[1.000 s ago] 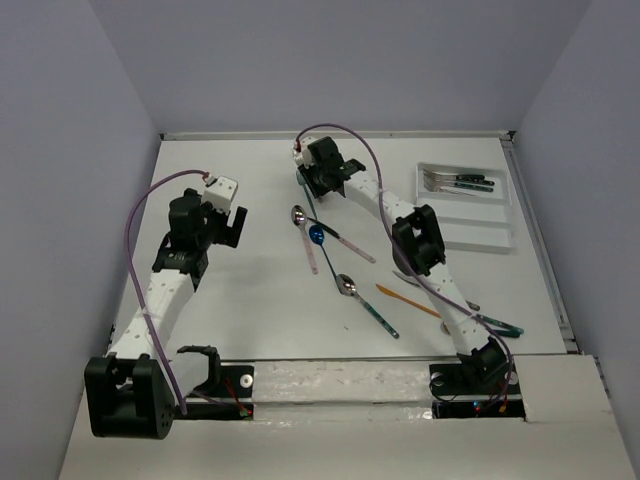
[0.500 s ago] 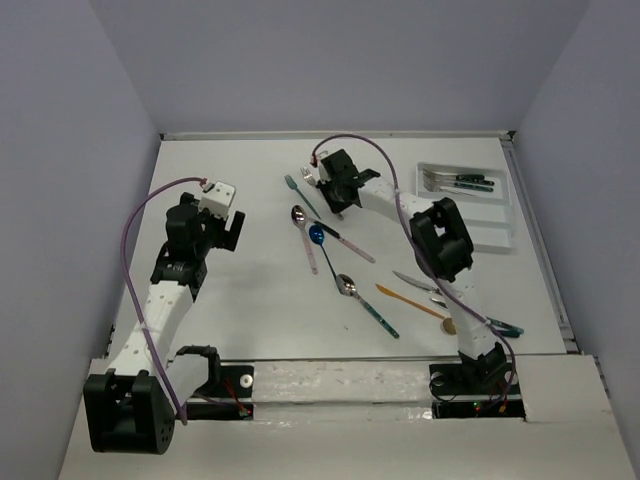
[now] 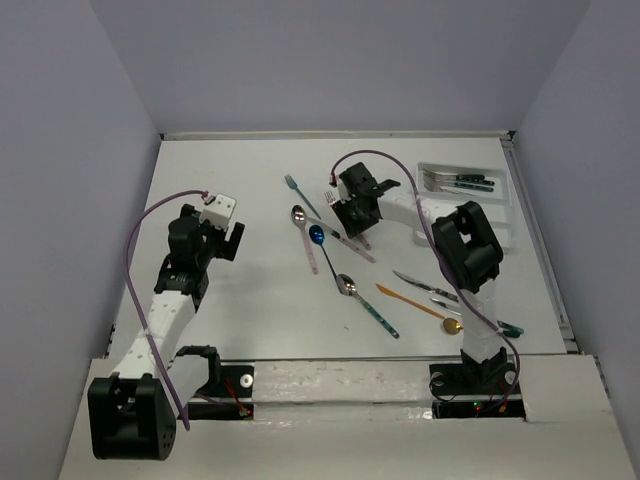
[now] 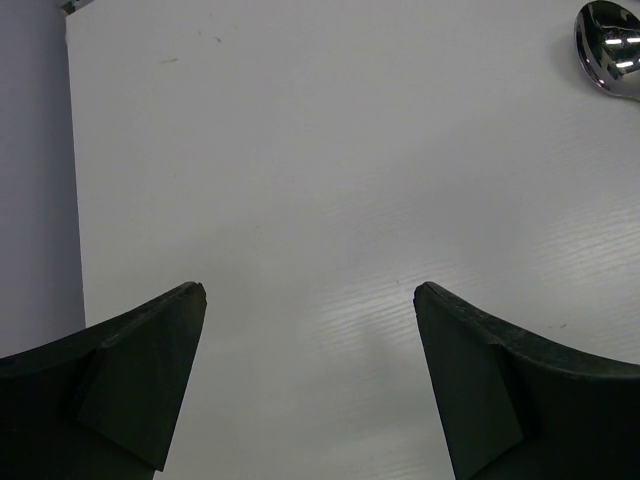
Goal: Sort the eating utensils into containers
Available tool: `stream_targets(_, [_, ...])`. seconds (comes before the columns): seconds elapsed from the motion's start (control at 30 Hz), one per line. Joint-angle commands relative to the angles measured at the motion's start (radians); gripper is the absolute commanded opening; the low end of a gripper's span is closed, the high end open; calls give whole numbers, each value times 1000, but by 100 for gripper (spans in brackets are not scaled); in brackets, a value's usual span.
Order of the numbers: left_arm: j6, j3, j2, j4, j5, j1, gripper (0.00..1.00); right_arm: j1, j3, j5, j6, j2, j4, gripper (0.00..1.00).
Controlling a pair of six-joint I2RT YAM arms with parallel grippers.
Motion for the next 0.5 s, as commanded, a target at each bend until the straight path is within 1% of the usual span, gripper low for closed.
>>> stream_targets(0.0, [17,-29,-50,76,-25,13,99,-10,78,-2,8,91,-18,50])
stream_targets(0.13, [20,-40,-76,83,-13,18,99,-10,147,36,-4,142,-30,46])
stream_targets(0.2, [20,-40,-80,84,-18,19,99,-10,174,57,-8,163,-42,40])
stream_targets(0.23, [20,-43,-80,86,-19,21,99,-10,178,57,-10,169,-44,36])
stream_targets(0.27, [22,-45,-82,90,-19,21,99,-10,184,54,-21,174,-42,21])
stream_targets(0.33, [23,-52,-82,93,-19,25,99,-10,197,48,-41,178,-44,5])
stream_targets(0.37, [23,-54,-80,98,-18,27,99,-10,216,50,-80,169,-42,0])
stream_targets(0.47, [23,-66,-73,110,-7,28,99,-10,244,83,-158,119,-7,0])
